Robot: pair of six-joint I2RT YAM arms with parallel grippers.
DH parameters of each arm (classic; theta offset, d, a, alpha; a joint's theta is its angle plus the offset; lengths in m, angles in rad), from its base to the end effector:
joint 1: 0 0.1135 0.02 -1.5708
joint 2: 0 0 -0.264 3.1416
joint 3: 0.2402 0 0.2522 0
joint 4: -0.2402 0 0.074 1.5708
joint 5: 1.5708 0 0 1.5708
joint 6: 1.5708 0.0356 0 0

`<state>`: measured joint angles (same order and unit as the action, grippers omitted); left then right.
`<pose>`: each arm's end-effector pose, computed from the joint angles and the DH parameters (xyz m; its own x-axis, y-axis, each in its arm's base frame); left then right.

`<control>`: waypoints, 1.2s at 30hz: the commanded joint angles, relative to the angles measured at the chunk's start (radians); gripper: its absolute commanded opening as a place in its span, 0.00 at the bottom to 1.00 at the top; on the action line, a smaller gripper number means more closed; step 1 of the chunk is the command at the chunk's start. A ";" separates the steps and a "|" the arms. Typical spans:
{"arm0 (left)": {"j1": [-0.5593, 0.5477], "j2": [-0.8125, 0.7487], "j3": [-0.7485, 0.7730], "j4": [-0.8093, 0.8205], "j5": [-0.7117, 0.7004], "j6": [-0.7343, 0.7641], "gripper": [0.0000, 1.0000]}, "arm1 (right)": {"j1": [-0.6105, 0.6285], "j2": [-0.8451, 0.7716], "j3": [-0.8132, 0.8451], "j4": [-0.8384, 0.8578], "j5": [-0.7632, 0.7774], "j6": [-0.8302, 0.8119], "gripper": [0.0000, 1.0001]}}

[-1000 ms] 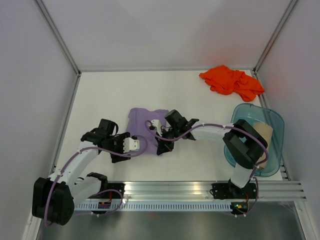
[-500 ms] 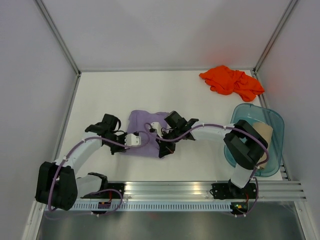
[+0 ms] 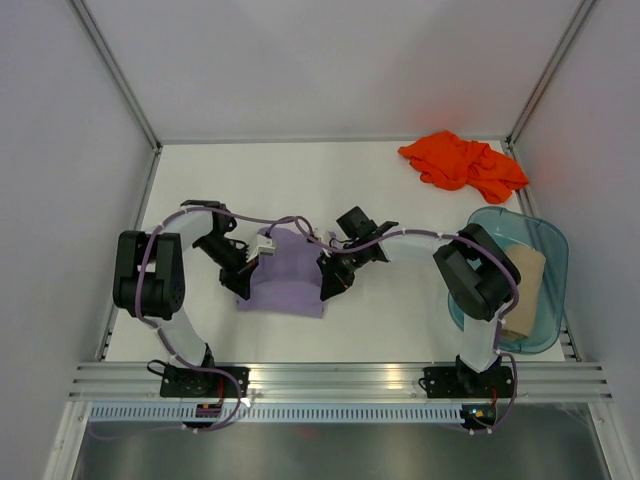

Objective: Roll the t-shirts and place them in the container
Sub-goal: Roll the tshirt

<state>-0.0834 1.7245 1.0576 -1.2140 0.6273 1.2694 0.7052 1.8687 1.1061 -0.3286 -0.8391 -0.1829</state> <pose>0.2560 -0.0424 0.1721 -0.3877 0.8082 -0.4432 0.8733 0.1682 -0.4573 0.2579 0.2543 0.1533 -0.5380 -0.6175 -0.5738 -0.8058 0.1769 0.5652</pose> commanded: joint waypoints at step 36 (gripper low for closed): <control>-0.016 0.095 0.194 -0.028 -0.014 -0.107 0.48 | -0.025 -0.108 -0.276 0.529 0.069 0.399 0.00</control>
<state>-0.0986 1.8542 1.2201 -1.2259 0.5812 1.1816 0.7216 1.7962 0.8829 0.1741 -0.6994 0.1650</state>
